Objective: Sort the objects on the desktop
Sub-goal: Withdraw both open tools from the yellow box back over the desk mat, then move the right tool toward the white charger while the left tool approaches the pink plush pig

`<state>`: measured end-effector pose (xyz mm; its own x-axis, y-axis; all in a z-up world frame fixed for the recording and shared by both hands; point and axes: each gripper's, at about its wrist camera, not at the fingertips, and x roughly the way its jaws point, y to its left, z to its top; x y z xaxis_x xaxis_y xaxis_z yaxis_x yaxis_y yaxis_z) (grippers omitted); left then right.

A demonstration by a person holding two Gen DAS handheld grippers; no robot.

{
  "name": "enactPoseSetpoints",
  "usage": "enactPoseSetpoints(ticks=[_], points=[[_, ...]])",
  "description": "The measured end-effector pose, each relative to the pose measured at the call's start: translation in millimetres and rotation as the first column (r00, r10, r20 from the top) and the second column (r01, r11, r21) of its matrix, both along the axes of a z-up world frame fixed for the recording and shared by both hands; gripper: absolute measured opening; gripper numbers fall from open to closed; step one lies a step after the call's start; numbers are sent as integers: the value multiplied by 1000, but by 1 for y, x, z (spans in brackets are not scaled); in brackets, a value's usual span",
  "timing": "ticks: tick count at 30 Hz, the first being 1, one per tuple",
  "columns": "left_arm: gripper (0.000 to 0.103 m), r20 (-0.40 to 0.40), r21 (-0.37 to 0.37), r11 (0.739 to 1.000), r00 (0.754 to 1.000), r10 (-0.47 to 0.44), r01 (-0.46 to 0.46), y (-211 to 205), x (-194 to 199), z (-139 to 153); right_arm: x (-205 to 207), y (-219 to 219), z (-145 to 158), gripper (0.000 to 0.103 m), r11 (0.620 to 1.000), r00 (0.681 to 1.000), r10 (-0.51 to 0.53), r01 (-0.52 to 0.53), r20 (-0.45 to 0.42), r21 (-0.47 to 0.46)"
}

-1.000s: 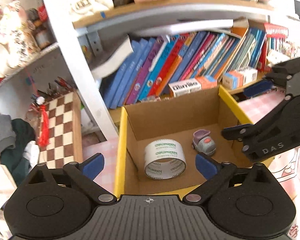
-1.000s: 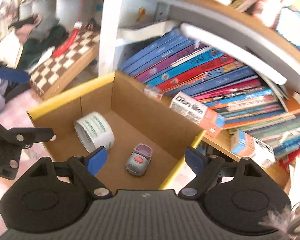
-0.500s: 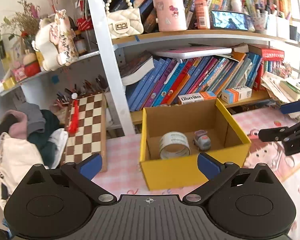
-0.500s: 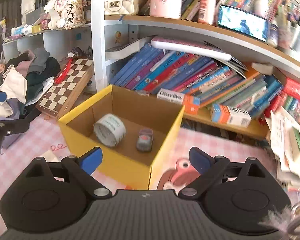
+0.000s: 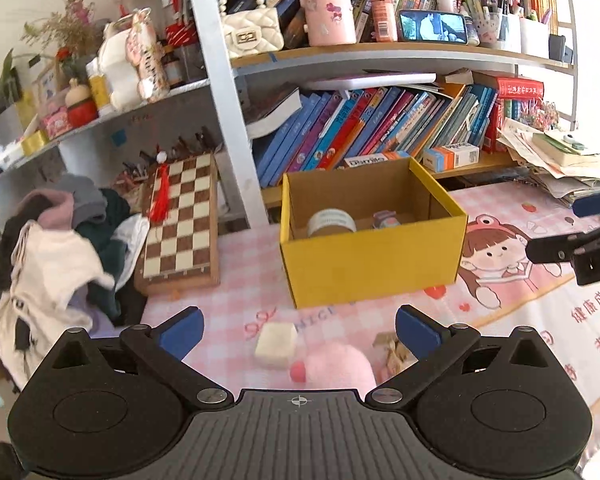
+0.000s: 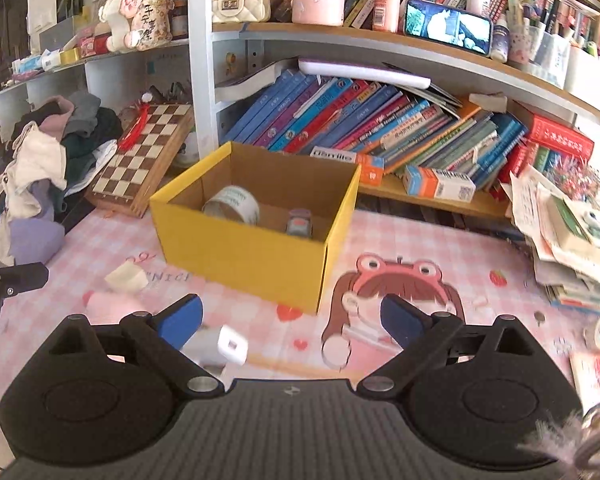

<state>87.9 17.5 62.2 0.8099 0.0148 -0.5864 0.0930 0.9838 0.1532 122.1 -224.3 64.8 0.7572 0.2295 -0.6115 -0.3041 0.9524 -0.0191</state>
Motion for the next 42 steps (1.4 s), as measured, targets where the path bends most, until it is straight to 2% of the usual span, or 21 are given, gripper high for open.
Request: enactPoseSetpoints(ticks=[8, 16, 26, 33, 42], points=[[103, -16, -24, 999, 999, 42, -42, 16, -38, -10, -48, 8, -16, 97, 999, 999, -38, 38, 2, -6], [103, -33, -32, 997, 997, 67, -68, 25, -66, -23, -77, 20, -34, 97, 999, 998, -50, 50, -28, 3], [103, -61, -67, 995, 995, 76, -80, 29, -89, -44, -101, 41, -50, 98, 999, 997, -35, 35, -63, 4], [103, -39, -71, 995, 997, 66, -69, 26, -101, -52, -109, 55, -62, 100, 1000, 996, -18, 18, -84, -7], [103, -66, -77, 989, 991, 119, -124, 28, -100, -60, -112, 70, -68, 102, 999, 996, 30, -34, -89, -38]])
